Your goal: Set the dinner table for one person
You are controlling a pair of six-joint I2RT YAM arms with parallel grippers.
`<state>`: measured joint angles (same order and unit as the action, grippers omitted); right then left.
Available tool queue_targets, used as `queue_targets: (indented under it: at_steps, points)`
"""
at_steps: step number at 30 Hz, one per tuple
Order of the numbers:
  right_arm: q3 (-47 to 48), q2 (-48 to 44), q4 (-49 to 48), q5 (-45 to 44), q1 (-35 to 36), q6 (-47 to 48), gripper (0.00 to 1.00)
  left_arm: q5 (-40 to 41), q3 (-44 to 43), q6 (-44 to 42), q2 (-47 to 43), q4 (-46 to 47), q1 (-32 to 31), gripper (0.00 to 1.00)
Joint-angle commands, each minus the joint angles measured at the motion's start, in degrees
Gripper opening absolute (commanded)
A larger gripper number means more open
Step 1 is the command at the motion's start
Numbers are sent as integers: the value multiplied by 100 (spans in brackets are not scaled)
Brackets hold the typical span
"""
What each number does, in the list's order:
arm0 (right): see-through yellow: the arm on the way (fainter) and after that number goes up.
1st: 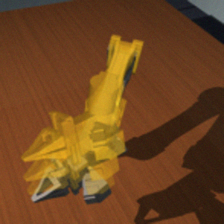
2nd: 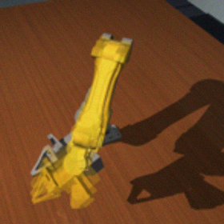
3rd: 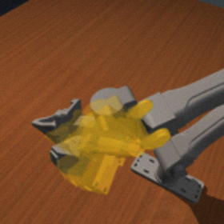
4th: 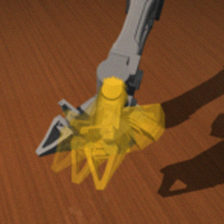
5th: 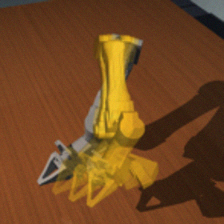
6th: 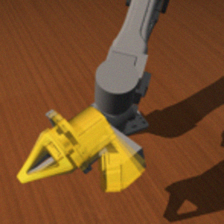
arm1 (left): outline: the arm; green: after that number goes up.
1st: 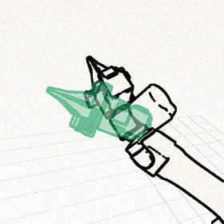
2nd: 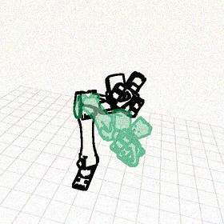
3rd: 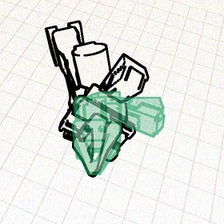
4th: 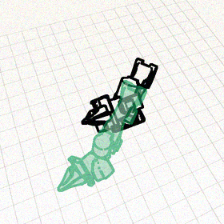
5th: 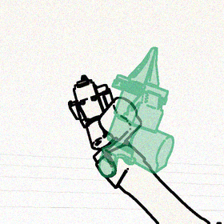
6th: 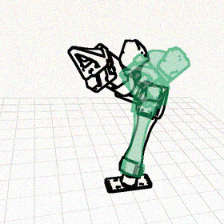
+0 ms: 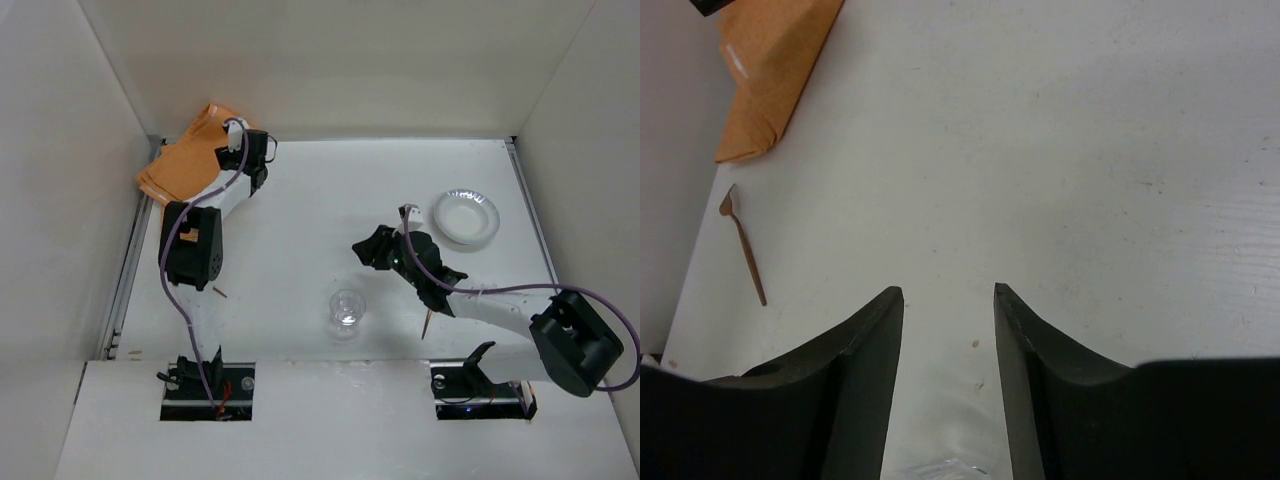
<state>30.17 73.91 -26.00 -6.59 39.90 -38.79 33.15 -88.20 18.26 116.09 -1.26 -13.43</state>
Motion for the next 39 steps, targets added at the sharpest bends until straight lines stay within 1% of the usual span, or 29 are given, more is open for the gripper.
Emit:
queue_targets:
  at_steps: [1, 3, 9, 11, 14, 15, 17, 19, 20, 21, 26, 29, 31, 33, 36, 38, 39]
  points:
    - [67, 35, -353, 88, -31, 55, 48, 350, -626, -893, 439, -392, 11, 60]
    - [120, 115, -327, 149, -31, 46, 49, 298, -908, -1069, 755, -454, 82, 61]
    - [182, 238, -327, 219, -13, 55, 50, 263, -1602, -1141, 1485, -850, 372, 61]
    - [182, 194, -336, 211, -4, 99, 50, 210, -1752, -1149, 1670, -859, 425, 59]
    - [164, 211, -362, 219, 4, 99, 50, 227, -1990, -1254, 1908, -841, 442, 53]
    - [182, 220, -336, 246, 4, 91, 50, 210, -2025, -1272, 1969, -798, 442, 50]
    - [199, 203, -336, 220, 22, 125, 50, 183, -2087, -1238, 2057, -788, 442, 35]
    - [182, 229, -380, 176, 48, 169, 50, 157, -2096, -1176, 2066, -780, 416, 17]
    - [199, 247, -362, 176, 48, 170, 50, 122, -2070, -1141, 2023, -753, 346, 12]
    - [208, 255, -336, 184, 48, 170, 50, 61, -2000, -1106, 1953, -692, 241, 9]
    - [226, 343, -336, 123, 84, 170, 49, -186, -1595, -895, 1531, -419, -470, 7]
    - [226, 274, -283, 132, 92, 134, 49, -212, -1437, -474, 1338, -498, -857, 8]
    - [200, 221, -283, 79, 92, 170, 46, -273, -1314, 52, 1206, -664, -1016, 8]
    - [182, 220, -266, 131, 49, 126, 40, -492, -1139, 641, 1048, -805, -1122, 8]
    - [182, 80, -178, 79, 66, 152, 28, -905, -656, 1406, 670, -727, -1288, 9]
    - [164, 36, -160, -9, 57, 152, 20, -1020, -400, 1671, 424, -648, -1403, 10]
    - [156, 18, -125, 0, 31, 108, 17, -1082, -217, 1802, 249, -561, -1490, 11]
